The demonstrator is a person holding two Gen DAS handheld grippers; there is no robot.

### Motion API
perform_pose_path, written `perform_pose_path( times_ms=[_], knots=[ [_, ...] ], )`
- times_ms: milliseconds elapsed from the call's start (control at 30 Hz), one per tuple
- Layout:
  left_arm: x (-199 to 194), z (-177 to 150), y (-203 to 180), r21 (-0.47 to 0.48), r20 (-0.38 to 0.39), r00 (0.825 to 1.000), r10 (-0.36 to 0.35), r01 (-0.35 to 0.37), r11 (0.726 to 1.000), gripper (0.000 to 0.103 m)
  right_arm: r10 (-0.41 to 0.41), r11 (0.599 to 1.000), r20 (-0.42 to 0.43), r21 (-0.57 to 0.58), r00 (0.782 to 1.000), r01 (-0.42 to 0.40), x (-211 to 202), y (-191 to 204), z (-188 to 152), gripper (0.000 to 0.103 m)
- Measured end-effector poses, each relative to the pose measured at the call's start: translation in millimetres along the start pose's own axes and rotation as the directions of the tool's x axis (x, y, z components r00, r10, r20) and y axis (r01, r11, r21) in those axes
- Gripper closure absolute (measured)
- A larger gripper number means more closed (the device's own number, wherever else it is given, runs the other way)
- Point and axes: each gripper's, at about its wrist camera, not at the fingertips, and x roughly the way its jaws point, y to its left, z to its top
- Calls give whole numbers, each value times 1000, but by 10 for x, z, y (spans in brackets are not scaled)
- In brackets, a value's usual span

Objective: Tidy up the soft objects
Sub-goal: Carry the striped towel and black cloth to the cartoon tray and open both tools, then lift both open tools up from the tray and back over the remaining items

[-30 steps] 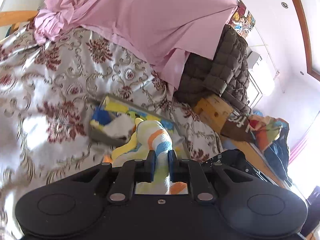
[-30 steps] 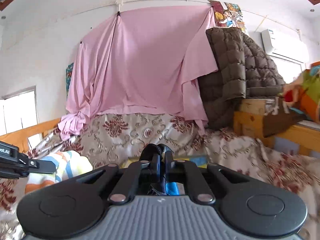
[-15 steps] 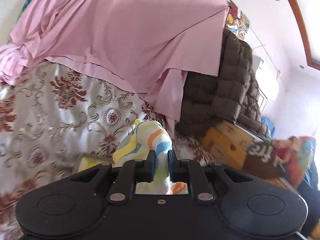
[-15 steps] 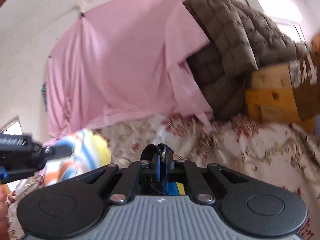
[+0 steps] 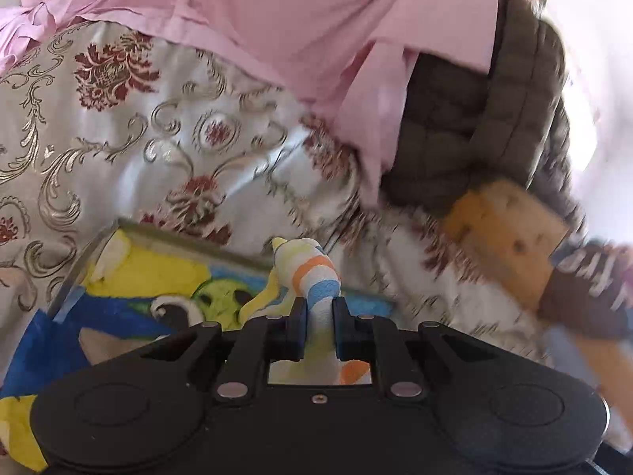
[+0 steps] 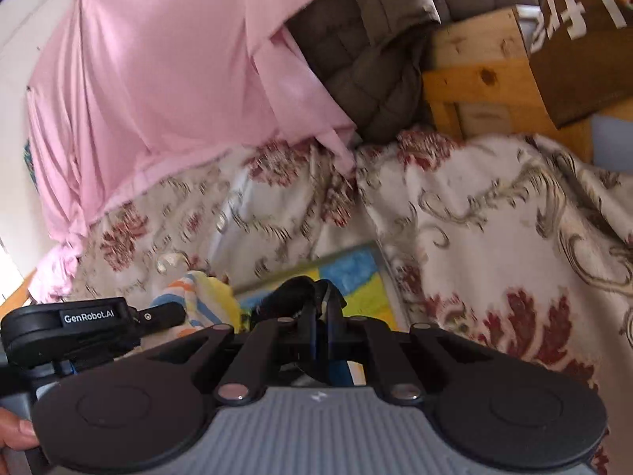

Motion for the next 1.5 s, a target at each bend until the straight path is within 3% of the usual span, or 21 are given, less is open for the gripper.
perform_pose_path(
  times_ms=[167, 333, 400, 467, 667, 900, 1167, 1333, 1500],
  knots=[
    [93, -121, 22, 67, -64, 993, 96, -92, 994, 89, -13, 1000, -52, 0, 999, 13, 42, -31, -60, 92],
    [77, -212, 79, 84, -87, 986, 141, -133, 987, 85, -8, 1000, -53, -19, 999, 7, -10, -6, -82, 83],
    [35, -244, 99, 77, -77, 986, 150, -144, 987, 80, -5, 1000, -46, -26, 999, 4, -56, 14, -87, 67],
    [-25, -261, 118, 66, -70, 987, 147, -143, 988, 78, -2, 999, -41, -37, 999, 0, -109, 46, -83, 60],
    [-333, -296, 39, 72, -37, 987, 157, -154, 985, 52, 9, 999, -28, -37, 1000, -10, -400, 158, -43, 41],
    [-1072, -311, -39, 57, 48, 986, 162, -165, 985, 38, 12, 992, 90, -126, 996, -1, -1146, 441, 47, 16],
    [-2154, -285, -222, 74, 219, 962, 163, -183, 980, 14, 61, 985, 256, -169, 965, -18, -2112, 634, 14, 1],
    [-2737, -379, -357, 109, 304, 941, 151, -192, 975, 1, 82, 986, 318, -165, 945, -30, -2500, 639, -121, 0],
    [-3223, -564, -458, 157, 355, 928, 116, -181, 971, 1, 108, 986, 374, -162, 921, -50, -2873, 603, -314, 0]
  ],
)
